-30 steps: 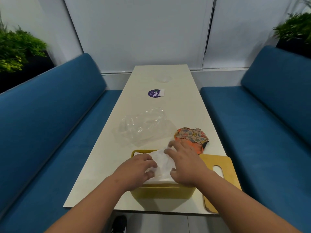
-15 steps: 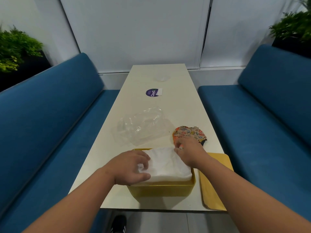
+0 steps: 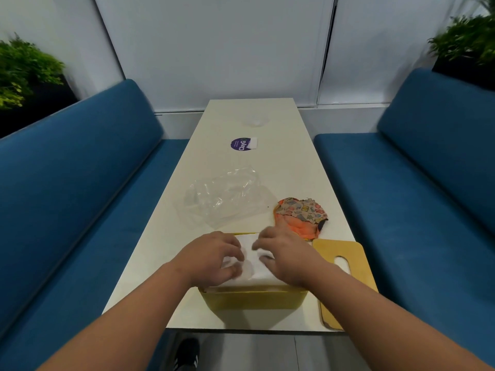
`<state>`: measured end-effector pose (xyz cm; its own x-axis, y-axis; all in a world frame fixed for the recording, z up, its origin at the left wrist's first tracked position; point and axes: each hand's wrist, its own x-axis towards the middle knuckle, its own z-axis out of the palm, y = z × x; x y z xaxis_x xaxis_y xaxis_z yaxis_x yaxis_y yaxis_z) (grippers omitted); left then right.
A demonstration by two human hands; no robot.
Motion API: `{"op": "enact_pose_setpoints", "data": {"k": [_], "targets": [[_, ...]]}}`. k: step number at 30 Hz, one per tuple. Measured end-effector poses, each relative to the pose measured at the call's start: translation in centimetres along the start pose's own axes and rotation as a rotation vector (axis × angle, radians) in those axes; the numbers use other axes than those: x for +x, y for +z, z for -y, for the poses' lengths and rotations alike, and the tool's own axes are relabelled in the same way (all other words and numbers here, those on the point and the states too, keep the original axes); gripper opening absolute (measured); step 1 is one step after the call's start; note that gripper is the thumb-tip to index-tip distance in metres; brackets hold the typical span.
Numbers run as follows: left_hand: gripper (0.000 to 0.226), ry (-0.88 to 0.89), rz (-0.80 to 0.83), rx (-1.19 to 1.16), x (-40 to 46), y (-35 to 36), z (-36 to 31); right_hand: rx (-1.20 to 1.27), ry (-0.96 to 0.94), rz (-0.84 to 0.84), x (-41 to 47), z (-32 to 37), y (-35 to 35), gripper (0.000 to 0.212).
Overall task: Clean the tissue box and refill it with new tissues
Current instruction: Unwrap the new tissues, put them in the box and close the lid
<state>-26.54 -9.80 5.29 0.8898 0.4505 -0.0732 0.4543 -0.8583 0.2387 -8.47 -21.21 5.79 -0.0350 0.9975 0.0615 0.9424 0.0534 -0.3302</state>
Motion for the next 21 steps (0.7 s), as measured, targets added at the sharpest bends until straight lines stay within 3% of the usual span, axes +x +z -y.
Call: {"op": "enact_pose_setpoints", "data": {"k": [3, 6, 10, 16, 21], "targets": [[0.029, 0.000, 0.006, -0.029, -0.5, 0.1, 0.1, 0.063, 0.054, 0.169, -0.8, -0.7, 0.1, 0.044], [0.047, 0.008, 0.063, -0.045, -0.9, -0.1, 0.2, 0.042, 0.061, 0.248, -0.9, -1.0, -0.5, 0.054], [0.030, 0.004, 0.031, -0.077, -0.7, -0.2, 0.0, 0.047, 0.064, 0.215, -0.4, -0.9, -0.8, 0.028], [0.028, -0.115, 0.018, -0.121, 0.0, -0.5, -0.5, 0.106, 0.145, 0.206, 0.0, -1.1, -0.8, 0.029], [0.026, -0.230, -0.046, -0.099, 0.5, 0.1, -0.8, 0.142, 0.268, 0.095, 0.4, -1.2, 0.3, 0.026]]}}
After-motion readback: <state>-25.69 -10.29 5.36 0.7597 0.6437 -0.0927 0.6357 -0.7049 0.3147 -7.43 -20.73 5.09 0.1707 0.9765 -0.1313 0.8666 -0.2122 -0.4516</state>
